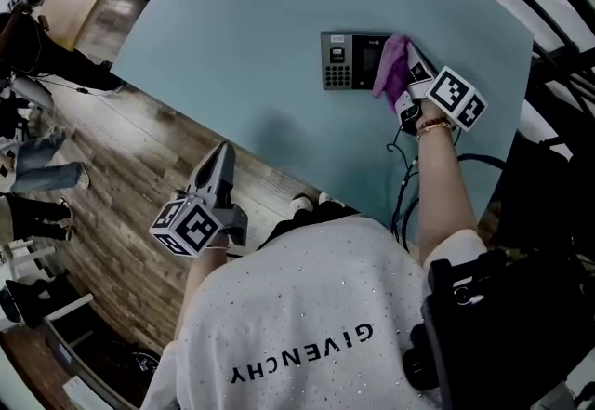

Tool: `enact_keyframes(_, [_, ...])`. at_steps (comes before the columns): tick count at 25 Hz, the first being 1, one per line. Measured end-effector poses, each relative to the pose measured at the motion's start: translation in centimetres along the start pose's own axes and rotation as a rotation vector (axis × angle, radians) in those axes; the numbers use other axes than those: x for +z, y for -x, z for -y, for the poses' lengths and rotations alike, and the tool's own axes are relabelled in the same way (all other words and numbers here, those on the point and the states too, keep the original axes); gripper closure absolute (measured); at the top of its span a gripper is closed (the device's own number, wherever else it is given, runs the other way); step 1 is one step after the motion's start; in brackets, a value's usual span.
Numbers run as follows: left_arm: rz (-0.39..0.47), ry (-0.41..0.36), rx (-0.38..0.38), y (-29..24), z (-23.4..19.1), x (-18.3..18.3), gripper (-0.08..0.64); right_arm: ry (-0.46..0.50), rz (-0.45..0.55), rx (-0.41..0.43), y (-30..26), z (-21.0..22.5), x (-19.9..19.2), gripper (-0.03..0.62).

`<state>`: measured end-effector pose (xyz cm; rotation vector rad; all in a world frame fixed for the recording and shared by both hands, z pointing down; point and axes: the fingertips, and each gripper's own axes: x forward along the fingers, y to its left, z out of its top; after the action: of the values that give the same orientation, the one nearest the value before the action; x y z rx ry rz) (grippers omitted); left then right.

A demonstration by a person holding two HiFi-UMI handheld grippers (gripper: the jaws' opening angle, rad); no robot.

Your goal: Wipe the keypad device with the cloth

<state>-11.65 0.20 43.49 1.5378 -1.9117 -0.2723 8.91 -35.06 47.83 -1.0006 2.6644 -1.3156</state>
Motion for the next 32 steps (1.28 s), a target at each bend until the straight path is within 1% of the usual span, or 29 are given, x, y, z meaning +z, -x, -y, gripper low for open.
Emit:
enact_keyframes(6, [-0.02, -0.02, -0.039, -1.3, 1.8, -0.6, 0.56, -0.032, -0.062, -0.009, 1.7, 1.8, -2.8, 0.566])
enact_keyframes(11, [-0.051, -0.019, -0.071, -2.1, 3.0, -1.8, 0.56, -0.034, -0.15, -0.026, 2.8, 2.6, -5.2, 0.566])
enact_keyframes(13, [-0.055, -0.018, -0.074, -2.3, 3.0, -1.8, 0.56, -0.008, -0.181, -0.041, 3.1, 2.8, -5.9, 0.566])
enact_keyframes(15, [-0.056, -0.02, -0.082, -2.6, 3.0, -1.6, 0.56, 0.071, -0.238, -0.07, 3.3, 3.1, -6.6, 0.566])
enact_keyframes(19, [-0.074, -0.036, -0.12, -3.9, 3.4, -1.5, 0.56, 0.271, -0.365, -0.131, 3.9, 3.4, -7.7, 0.566])
enact_keyframes(22, [-0.114, -0.043, -0.171, -5.3, 4.1, -2.1, 0.56, 0.402, -0.434, -0.176, 4.2, 3.5, -8.6, 0.566])
enact_keyframes(24, [-0.139, -0.039, -0.212, -6.5, 4.6, -2.4, 0.56, 0.471, -0.46, -0.203, 4.2, 3.6, -8.9, 0.566])
enact_keyframes(26, [-0.159, -0.04, -0.259, -8.1, 4.7, -2.0, 0.56, 0.54, -0.455, -0.25, 4.1, 3.7, -8.9, 0.566])
enact_keyframes(28, [-0.181, -0.053, -0.315, -9.6, 4.7, -1.2, 0.56, 0.615, -0.376, -0.327, 4.7, 3.3, -7.5, 0.566])
enact_keyframes(29, [-0.188, -0.063, -0.34, -10.3, 4.5, -0.7, 0.56, 0.63, -0.319, -0.337, 5.0, 2.5, -6.8, 0.566])
enact_keyframes(30, [-0.192, -0.072, -0.361, -10.9, 4.1, 0.1, 0.56, 0.621, -0.269, -0.316, 5.1, 1.3, -6.3, 0.566])
enact_keyframes(32, [-0.195, -0.08, -0.39, -11.9, 3.1, 1.8, 0.56, 0.572, -0.211, -0.231, 4.9, -1.6, -5.9, 0.566])
